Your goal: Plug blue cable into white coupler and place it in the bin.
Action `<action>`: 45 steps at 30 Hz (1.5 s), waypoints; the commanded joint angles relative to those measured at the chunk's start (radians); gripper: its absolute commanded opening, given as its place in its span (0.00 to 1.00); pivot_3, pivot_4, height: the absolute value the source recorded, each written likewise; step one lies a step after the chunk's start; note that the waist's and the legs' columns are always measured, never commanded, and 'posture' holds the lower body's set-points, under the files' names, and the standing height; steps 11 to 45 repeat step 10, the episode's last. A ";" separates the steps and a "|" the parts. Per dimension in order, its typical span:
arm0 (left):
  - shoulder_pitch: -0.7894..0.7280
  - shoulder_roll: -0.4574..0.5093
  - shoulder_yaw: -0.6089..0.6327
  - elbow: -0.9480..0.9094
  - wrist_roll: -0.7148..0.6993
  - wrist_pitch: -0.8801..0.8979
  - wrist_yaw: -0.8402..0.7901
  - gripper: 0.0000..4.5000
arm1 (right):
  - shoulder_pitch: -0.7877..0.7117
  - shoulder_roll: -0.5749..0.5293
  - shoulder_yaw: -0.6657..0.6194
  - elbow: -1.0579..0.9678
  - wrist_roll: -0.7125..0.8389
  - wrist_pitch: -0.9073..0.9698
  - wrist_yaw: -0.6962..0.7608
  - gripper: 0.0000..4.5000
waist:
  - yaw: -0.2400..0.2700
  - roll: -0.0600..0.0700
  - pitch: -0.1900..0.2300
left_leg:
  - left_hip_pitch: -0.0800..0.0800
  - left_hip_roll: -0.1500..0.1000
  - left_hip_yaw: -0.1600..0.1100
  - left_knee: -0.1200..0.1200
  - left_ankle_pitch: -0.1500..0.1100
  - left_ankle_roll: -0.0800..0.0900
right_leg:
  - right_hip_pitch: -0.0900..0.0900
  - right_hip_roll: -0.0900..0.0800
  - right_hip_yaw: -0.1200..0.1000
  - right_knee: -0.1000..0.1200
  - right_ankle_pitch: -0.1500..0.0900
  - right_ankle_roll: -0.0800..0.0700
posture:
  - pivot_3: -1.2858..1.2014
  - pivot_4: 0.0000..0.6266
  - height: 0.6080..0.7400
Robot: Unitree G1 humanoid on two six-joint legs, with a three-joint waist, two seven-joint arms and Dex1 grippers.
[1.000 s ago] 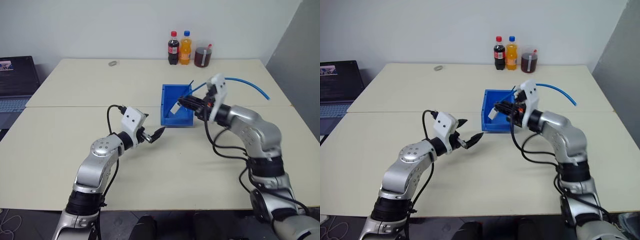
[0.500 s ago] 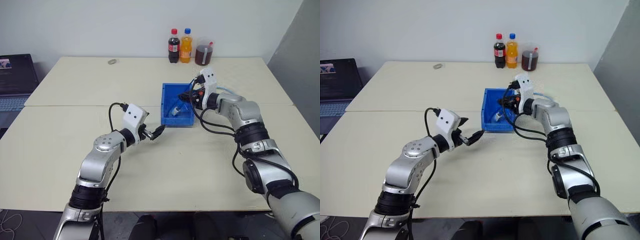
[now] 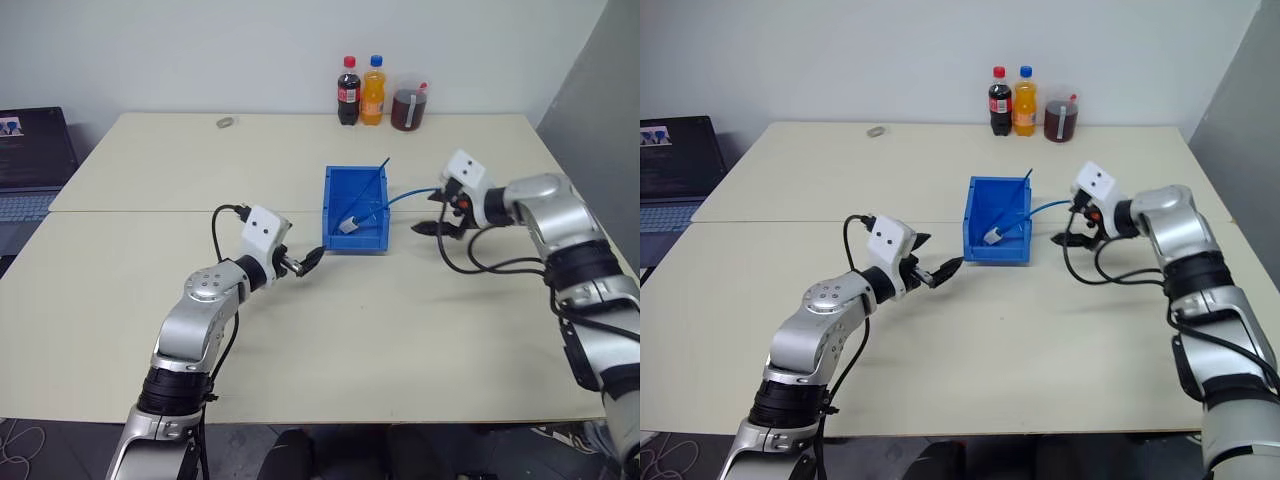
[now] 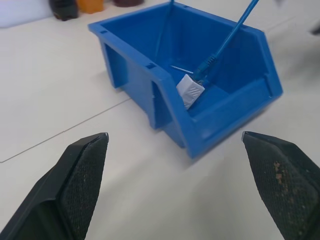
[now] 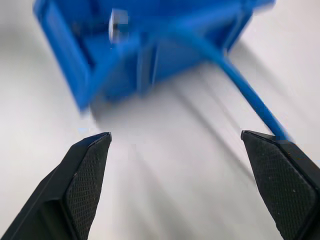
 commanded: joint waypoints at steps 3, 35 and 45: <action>0.021 0.012 0.069 -0.040 -0.005 -0.020 0.037 1.00 | 0.246 -0.071 -0.162 -0.398 0.159 0.108 0.032 0.98 | 0.002 0.000 0.000 | 0.000 0.000 0.000 0.000 0.000 0.000 | 0.000 0.000 0.000 0.000 0.000 0.000 | 0.52 0.24 1.00; 0.131 0.043 0.123 -0.101 -0.041 -0.038 0.008 1.00 | 0.636 0.123 -0.396 -0.854 0.376 0.236 -0.237 0.98 | 0.005 -0.001 0.000 | -0.001 0.001 -0.001 0.002 0.000 0.001 | 0.001 0.000 -0.002 0.000 0.000 0.000 | 0.52 0.24 1.00; 0.131 0.043 0.123 -0.101 -0.041 -0.038 0.008 1.00 | 0.636 0.123 -0.396 -0.854 0.376 0.236 -0.237 0.98 | 0.005 -0.001 0.000 | -0.001 0.001 -0.001 0.002 0.000 0.001 | 0.001 0.000 -0.002 0.000 0.000 0.000 | 0.52 0.24 1.00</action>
